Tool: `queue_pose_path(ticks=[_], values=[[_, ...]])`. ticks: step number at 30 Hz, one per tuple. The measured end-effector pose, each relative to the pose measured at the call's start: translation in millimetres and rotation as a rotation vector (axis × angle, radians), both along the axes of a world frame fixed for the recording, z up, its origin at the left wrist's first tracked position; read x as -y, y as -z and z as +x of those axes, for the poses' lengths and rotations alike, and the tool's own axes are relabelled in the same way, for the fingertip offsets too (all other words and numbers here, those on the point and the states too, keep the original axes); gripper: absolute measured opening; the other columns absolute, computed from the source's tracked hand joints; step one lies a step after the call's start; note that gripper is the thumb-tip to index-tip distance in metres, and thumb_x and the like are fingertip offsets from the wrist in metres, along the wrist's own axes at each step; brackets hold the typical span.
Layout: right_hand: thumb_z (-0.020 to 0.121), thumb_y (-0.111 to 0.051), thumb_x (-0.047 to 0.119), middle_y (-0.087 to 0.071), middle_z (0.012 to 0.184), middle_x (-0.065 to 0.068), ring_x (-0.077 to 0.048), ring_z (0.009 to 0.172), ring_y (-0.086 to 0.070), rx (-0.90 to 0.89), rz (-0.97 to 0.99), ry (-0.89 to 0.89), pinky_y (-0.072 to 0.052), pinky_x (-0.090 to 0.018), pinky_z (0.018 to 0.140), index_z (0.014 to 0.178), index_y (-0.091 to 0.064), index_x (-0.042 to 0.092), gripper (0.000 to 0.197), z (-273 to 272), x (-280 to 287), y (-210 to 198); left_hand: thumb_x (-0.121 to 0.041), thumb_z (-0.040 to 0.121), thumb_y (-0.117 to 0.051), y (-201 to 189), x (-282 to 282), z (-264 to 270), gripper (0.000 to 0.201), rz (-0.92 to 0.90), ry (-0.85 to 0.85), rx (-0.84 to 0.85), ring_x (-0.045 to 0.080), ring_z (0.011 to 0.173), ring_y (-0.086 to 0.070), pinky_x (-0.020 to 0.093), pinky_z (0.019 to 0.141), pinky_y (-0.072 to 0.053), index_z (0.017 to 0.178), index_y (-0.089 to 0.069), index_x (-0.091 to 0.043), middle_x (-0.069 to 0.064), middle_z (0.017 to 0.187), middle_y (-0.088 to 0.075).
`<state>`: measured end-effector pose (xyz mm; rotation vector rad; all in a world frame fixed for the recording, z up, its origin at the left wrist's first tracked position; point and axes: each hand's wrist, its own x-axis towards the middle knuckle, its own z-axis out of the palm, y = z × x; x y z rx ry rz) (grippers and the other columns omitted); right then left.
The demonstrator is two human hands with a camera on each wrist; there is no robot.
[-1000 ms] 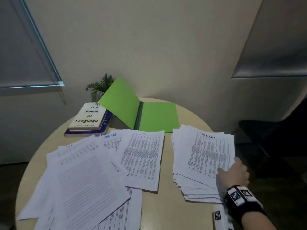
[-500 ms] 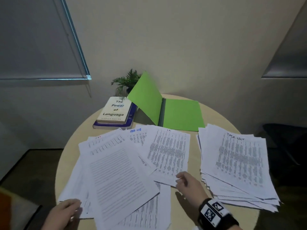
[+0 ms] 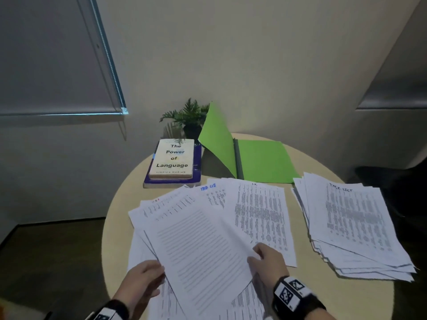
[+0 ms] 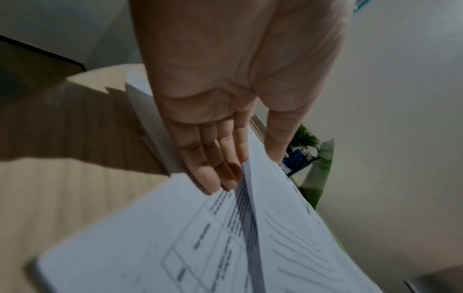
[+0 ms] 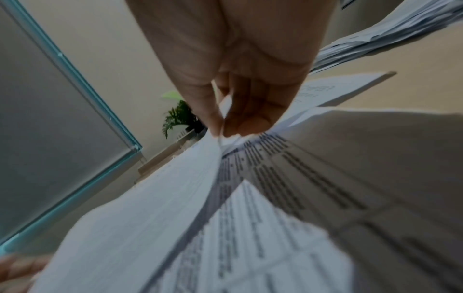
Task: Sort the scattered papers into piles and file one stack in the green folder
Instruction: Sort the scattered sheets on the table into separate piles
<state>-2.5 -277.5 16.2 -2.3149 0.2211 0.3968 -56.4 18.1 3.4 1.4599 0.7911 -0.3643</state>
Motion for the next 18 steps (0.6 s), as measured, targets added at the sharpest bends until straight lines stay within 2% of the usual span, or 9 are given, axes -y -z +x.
queue_pose_path(ticks=[3, 5, 7, 8, 10, 13, 15, 17, 18], values=[[0.086, -0.057, 0.018, -0.053, 0.071, 0.002, -0.012, 0.062, -0.046, 0.121, -0.02, 0.075, -0.037, -0.026, 0.059, 0.072, -0.049, 0.02, 0.016, 8, -10, -1, -0.004, 0.088, -0.061, 10, -12, 5, 0.013, -0.042, 0.026, 0.032, 0.029, 0.079, -0.063, 0.033, 0.069, -0.046, 0.101, -0.061, 0.0, 0.019, 0.085, -0.066], [0.086, -0.06, 0.02, -0.06, 0.091, 0.001, -0.015, 0.082, -0.055, 0.114, -0.025, 0.07, -0.043, -0.027, 0.074, 0.092, -0.057, 0.02, 0.006, 14, -15, -1, -0.006, 0.089, -0.061, 14, -18, 6, 0.016, -0.086, 0.031, 0.025, 0.03, 0.083, -0.065, 0.034, 0.07, -0.049, 0.104, -0.06, -0.001, 0.018, 0.091, -0.068], [0.085, -0.064, 0.018, -0.055, 0.122, -0.002, -0.02, 0.114, -0.054, 0.013, 0.061, 0.095, -0.04, -0.026, 0.09, 0.127, -0.049, 0.015, 0.045, 20, -19, 2, -0.009, 0.091, -0.059, 17, -21, 5, 0.017, -0.114, 0.024, 0.027, 0.029, 0.086, -0.066, 0.035, 0.072, -0.05, 0.106, -0.061, -0.003, 0.017, 0.094, -0.069], [0.083, -0.067, 0.017, -0.05, 0.134, -0.004, -0.022, 0.125, -0.049, -0.035, 0.096, 0.106, -0.039, -0.027, 0.094, 0.138, -0.039, 0.014, 0.061, 23, -21, 3, -0.012, 0.092, -0.058, 16, -21, 5, 0.018, -0.122, 0.026, 0.032, 0.029, 0.086, -0.066, 0.035, 0.073, -0.05, 0.108, -0.061, -0.004, 0.017, 0.095, -0.069], [0.082, -0.069, 0.018, -0.042, 0.146, -0.006, -0.025, 0.13, -0.045, -0.077, 0.085, 0.071, -0.039, -0.031, 0.1, 0.146, -0.028, 0.015, 0.076, 31, -24, 5, -0.016, 0.094, -0.055, 15, -23, 4, 0.019, -0.149, 0.025, 0.049, 0.028, 0.086, -0.066, 0.035, 0.072, -0.051, 0.111, -0.058, -0.009, 0.016, 0.098, -0.068], [0.082, -0.064, 0.014, -0.053, 0.136, -0.006, -0.024, 0.114, -0.055, -0.113, 0.0, 0.051, -0.044, -0.03, 0.092, 0.137, -0.042, 0.016, 0.059, 35, -29, 13, -0.019, 0.095, -0.053, 13, -25, 5, 0.019, -0.164, 0.04, 0.041, 0.027, 0.09, -0.067, 0.036, 0.073, -0.052, 0.112, -0.058, -0.012, 0.015, 0.103, -0.068], [0.079, -0.058, 0.009, -0.068, 0.105, -0.009, -0.024, 0.086, -0.062, -0.106, 0.007, 0.061, -0.051, -0.03, 0.077, 0.109, -0.062, 0.012, 0.031, 34, -34, 15, -0.019, 0.095, -0.054, 10, -26, 4, 0.021, -0.18, 0.039, 0.041, 0.026, 0.097, -0.066, 0.037, 0.078, -0.052, 0.114, -0.06, -0.012, 0.013, 0.109, -0.069], [0.074, -0.06, 0.009, -0.068, 0.083, -0.016, -0.029, 0.075, -0.064, -0.118, 0.081, 0.071, -0.053, -0.037, 0.072, 0.087, -0.065, 0.0, 0.017, 30, -36, 19, -0.017, 0.094, -0.055, 9, -27, 4, 0.017, -0.194, 0.026, 0.069, 0.023, 0.099, -0.065, 0.04, 0.087, -0.051, 0.11, -0.061, -0.016, 0.006, 0.104, -0.072], [0.071, -0.063, 0.011, -0.065, 0.078, -0.018, -0.027, 0.072, -0.062, -0.134, 0.141, 0.075, -0.051, -0.039, 0.069, 0.079, -0.063, -0.005, 0.019, 27, -36, 20, -0.016, 0.094, -0.055, 6, -27, 5, 0.013, -0.199, 0.024, 0.083, 0.021, 0.097, -0.065, 0.041, 0.091, -0.049, 0.105, -0.062, -0.018, 0.003, 0.099, -0.073]])
